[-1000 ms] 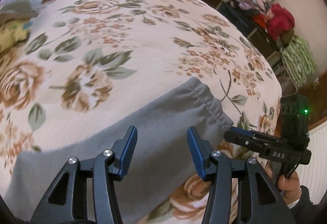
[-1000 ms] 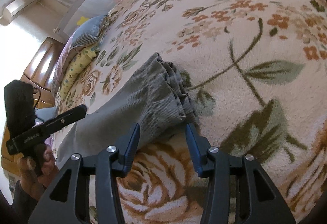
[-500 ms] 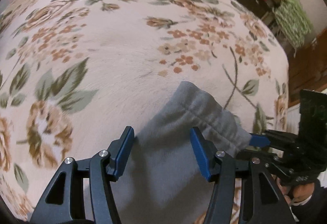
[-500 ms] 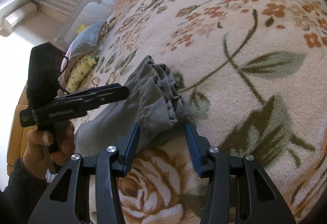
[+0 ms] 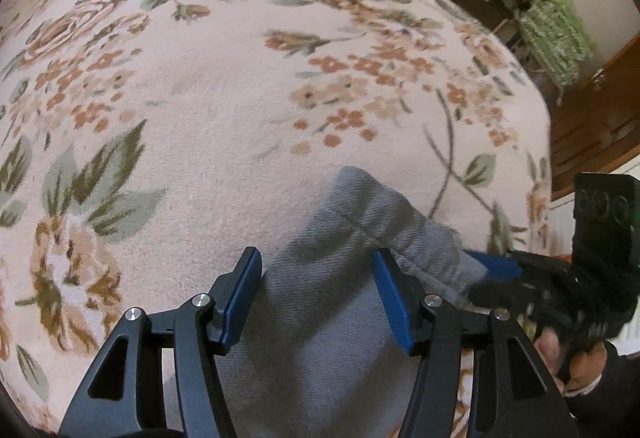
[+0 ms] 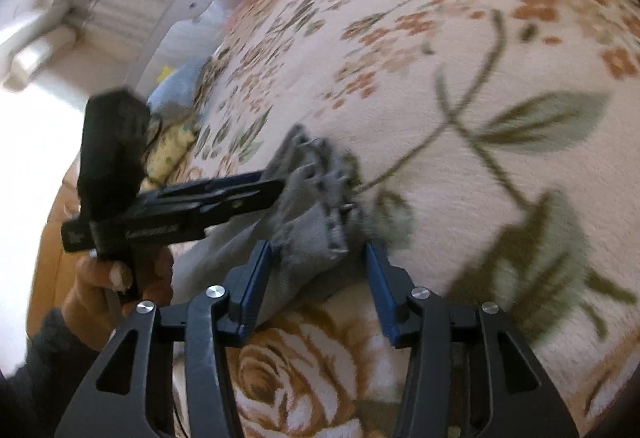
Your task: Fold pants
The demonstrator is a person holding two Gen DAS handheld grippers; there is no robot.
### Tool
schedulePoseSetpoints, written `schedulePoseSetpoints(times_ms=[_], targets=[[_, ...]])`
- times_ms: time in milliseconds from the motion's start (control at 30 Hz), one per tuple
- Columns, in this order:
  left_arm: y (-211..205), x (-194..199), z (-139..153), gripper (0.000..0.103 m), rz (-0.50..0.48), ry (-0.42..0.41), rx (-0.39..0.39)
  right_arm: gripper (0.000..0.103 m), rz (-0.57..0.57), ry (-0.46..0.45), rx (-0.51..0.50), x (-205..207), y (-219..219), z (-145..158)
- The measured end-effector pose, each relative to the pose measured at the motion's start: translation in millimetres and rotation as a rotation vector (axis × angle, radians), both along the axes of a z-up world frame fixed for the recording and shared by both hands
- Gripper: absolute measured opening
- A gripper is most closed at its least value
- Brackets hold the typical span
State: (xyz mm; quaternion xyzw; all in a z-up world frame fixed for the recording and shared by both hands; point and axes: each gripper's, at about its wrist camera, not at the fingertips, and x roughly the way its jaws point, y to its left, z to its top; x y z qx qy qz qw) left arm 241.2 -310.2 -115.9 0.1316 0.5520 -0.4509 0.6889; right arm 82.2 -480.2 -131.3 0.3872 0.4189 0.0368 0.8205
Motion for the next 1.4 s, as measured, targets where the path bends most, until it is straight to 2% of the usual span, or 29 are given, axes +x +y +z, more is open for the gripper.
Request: schedulePoseSetpoints(times_ms=[67,133,267,300,333,367,400,500,800,1067,1267,1400], targets=[[-1.7,2.3,-2.6,0.060,-0.009,0.005,0.007,0.052,-0.025,0.003,-0.006,-1.5,-3.6,0.9],[-7.9,2.7,-13.2,0.060,-0.014,0.024,0.038,0.055,0.000,0.032,0.012,3.9,-0.8,-6.4],[-9.3,-0.3,-18.3,0.060,-0.007,0.016,0.042,0.058,0.032,-0.003,0.018,8.1,7.7,-8.0],[-8.4,0.6,-17.9,0.053,-0.004,0.029,0.036,0.051,0.038,-0.005,0.015,9.6,9.9,-9.0],[-7.2,1.7,-17.2,0.045,-0.005,0.052,0.023,0.031,0.044,-0.006,0.009,10.7,11.8,-9.6],[-6.1,2.1,-17.2,0.024,-0.009,0.071,0.013,0.029,0.044,-0.008,0.013,10.9,12.3,-10.4],[-4.9,1.9,-16.6,0.018,-0.012,0.082,0.006,0.028,0.038,-0.017,0.018,9.8,12.7,-9.5],[-2.0,-3.7,-12.0,0.010,-0.023,0.056,-0.005,0.024,0.037,-0.061,0.006,5.7,16.5,-0.8],[22.9,-6.6,17.4,0.007,0.051,0.042,-0.121,0.022,0.102,-0.150,-0.041,3.2,36.5,36.2],[73.1,-7.8,42.7,0.007,0.150,0.049,-0.247,0.022,0.229,-0.216,-0.071,13.3,81.4,67.0],[112.2,-9.7,44.8,0.007,0.228,0.066,-0.293,0.021,0.340,-0.244,-0.104,24.6,124.9,81.5],[142.6,-10.3,38.8,0.008,0.290,0.105,-0.316,0.021,0.416,-0.252,-0.116,31.7,151.6,85.8]])
